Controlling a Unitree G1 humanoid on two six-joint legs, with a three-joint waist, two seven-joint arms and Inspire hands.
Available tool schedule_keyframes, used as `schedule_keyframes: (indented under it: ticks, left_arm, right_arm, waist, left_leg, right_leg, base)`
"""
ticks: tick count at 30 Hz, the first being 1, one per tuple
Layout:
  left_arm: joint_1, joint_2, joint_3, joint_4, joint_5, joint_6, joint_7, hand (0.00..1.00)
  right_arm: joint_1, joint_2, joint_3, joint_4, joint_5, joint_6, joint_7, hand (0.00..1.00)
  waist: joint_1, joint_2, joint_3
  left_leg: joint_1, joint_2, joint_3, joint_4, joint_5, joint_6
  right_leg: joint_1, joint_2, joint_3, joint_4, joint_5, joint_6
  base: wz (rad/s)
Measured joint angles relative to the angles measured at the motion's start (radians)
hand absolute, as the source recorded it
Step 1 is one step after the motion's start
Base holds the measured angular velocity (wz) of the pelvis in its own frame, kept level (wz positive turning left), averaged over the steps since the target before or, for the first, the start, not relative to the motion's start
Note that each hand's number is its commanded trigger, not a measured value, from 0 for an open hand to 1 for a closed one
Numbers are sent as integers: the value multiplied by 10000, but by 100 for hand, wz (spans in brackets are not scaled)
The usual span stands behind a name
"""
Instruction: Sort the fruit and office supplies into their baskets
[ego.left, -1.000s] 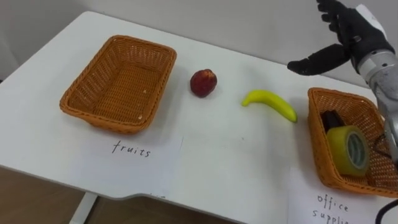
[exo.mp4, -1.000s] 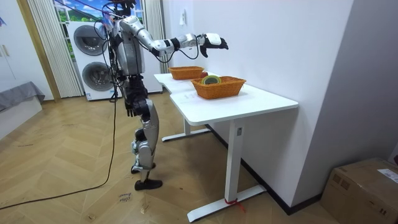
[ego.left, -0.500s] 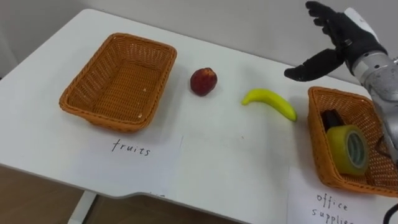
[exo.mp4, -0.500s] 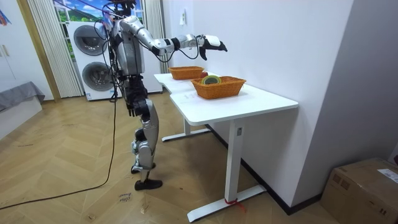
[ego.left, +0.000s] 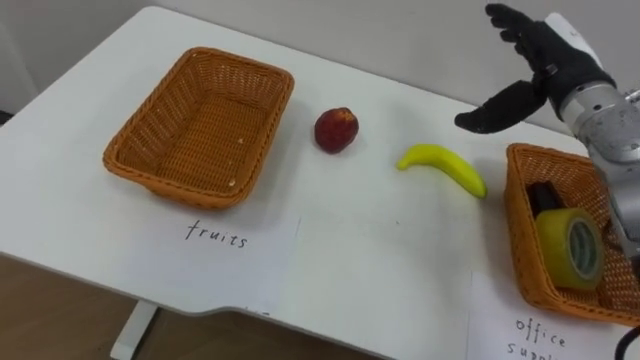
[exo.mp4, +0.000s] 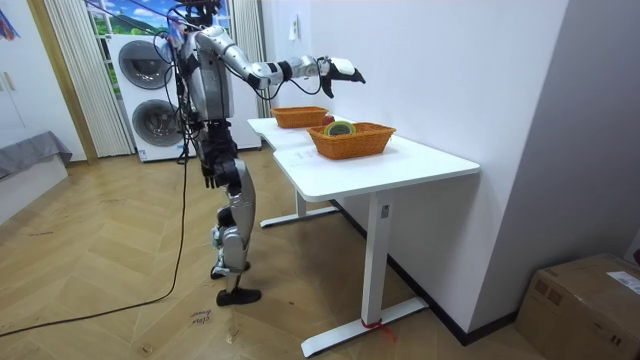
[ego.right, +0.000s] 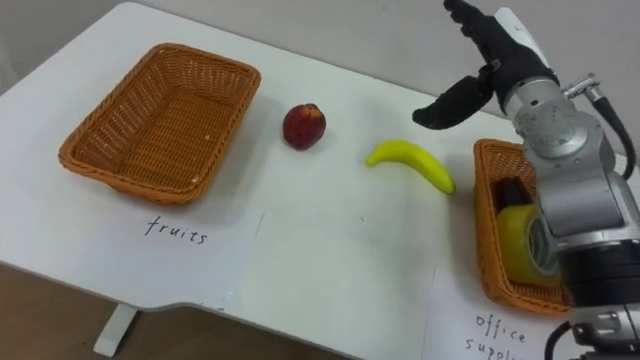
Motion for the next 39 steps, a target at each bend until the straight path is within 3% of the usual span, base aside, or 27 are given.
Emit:
schedule_keyframes:
  ticks: [4,7,10,11,13,16,19,25,32,39]
  left_arm:
    - [5,26,-5,19,-1,8,31,0]
    - [-6,73,-89,56,-3,22,57,0]
    - [-106,91,-297,243,-13,80,82,0]
    - [-196,96,-299,324,-14,87,74,0]
    - [-322,130,-300,366,-17,74,72,0]
    - [-551,239,-447,378,-26,57,78,0]
    - [-902,526,-671,407,-10,-59,124,0]
    - [-1140,483,-931,391,-10,-134,198,0]
    - [-1515,478,-1178,797,-23,-316,176,0]
    - [-1660,478,-1271,1143,-17,-393,38,0]
  right_arm:
    - [-98,0,157,536,-142,-25,-37,0]
    - [-655,0,580,1606,-449,-18,-177,0]
    - [-1103,-4,944,2546,-463,-12,-535,0]
    - [-1209,-4,1025,2888,-474,-18,-656,0]
    - [-1243,-4,1056,3240,-512,-23,-828,0]
    - [-1250,0,1229,3363,-521,-147,-1087,0]
    - [-1298,0,1568,3676,-519,-321,-1294,0]
    - [-1951,9,1956,4792,-523,-406,-1444,0]
    - [-2127,15,2146,5484,-732,-721,-1636,0]
    - [-2129,30,2353,5534,-770,-803,-1628,0]
  waist:
    - [47,-26,11]
    - [56,-70,40]
    - [93,-139,10]
    - [91,-183,42]
    - [61,-276,2]
    - [88,-328,5]
    - [243,-357,52]
    - [420,-327,155]
    - [812,-109,316]
    - [862,-100,319]
  left_leg:
    - [-59,-8,-73,17,3,-3]
    - [-112,-3,-92,-10,13,-16]
    - [-302,-10,-102,26,18,-26]
    - [-401,-22,-113,101,17,-29]
    - [-647,-17,-154,258,19,-33]
    - [-964,-17,-178,390,27,-42]
    - [-1239,-3,-165,489,30,-47]
    - [-1648,12,-119,566,40,-53]
    - [-1853,24,-123,667,40,-54]
    - [-2204,24,-154,779,42,-55]
  right_leg:
    - [-21,-11,-68,7,0,0]
    - [-51,-12,-127,6,0,0]
    - [-198,-4,-168,5,3,-4]
    - [-224,-3,-242,-2,5,-8]
    - [-413,2,-260,0,11,-18]
    - [-697,6,-265,2,29,-47]
    - [-932,9,-263,6,44,-72]
    - [-1303,11,-250,1,128,-98]
    - [-1467,-31,-338,-14,165,-108]
    - [-1767,-43,-406,0,188,-129]
  base:
    - [3]
    - [0]
    - [3]
    - [17]
    - [15]
    - [3]
    - [0]
    - [-2]
    - [1]
    - [0]
